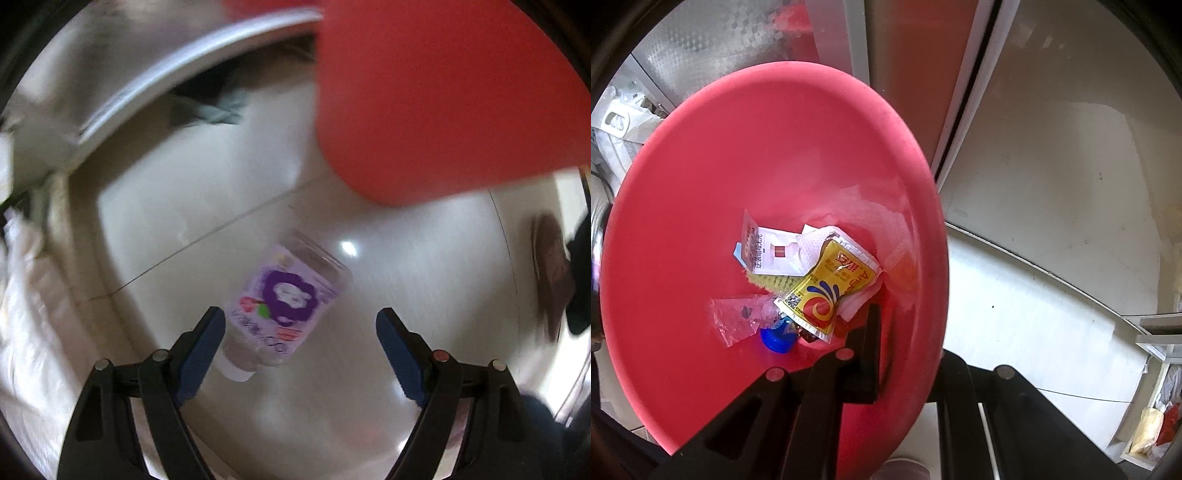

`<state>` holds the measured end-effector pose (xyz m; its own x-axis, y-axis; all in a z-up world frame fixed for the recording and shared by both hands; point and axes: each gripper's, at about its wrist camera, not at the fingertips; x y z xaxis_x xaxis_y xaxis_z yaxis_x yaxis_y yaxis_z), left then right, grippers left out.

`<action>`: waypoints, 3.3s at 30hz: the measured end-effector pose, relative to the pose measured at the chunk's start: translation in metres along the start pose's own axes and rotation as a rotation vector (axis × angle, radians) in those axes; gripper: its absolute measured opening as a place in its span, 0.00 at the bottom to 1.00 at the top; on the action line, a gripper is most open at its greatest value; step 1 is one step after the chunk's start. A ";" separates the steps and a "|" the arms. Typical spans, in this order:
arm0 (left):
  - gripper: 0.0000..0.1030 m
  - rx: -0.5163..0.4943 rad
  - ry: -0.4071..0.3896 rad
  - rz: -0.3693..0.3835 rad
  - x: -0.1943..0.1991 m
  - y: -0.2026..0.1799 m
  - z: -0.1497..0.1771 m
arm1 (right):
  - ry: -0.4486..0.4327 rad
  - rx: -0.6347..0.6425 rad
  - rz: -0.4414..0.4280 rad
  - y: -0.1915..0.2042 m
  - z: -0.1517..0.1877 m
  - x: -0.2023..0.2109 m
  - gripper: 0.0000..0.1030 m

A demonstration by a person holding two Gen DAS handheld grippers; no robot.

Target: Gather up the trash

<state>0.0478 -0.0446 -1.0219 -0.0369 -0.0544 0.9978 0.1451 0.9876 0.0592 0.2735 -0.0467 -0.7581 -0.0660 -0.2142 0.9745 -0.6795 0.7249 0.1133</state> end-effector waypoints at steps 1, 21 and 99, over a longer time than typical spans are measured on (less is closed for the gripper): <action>0.80 -0.026 -0.008 0.004 -0.004 -0.006 0.000 | 0.001 -0.006 -0.006 -0.002 -0.002 0.005 0.08; 0.71 -0.055 -0.040 0.012 -0.065 -0.017 -0.003 | -0.008 -0.012 -0.001 -0.002 0.000 0.011 0.08; 0.67 0.994 0.116 0.003 -0.088 0.086 -0.026 | 0.006 -0.070 -0.070 -0.016 -0.006 0.014 0.11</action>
<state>0.0888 0.0412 -1.1034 0.0667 -0.0137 0.9977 -0.7494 0.6594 0.0592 0.2879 -0.0578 -0.7448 -0.0161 -0.2622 0.9649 -0.6295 0.7524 0.1940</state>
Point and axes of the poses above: each gripper's, at about its wrist camera, not at the fingertips, and x roughly against the way its jaws point, y to its left, z to its underside, and after that the axes turned 8 degrees about -z, right-handed
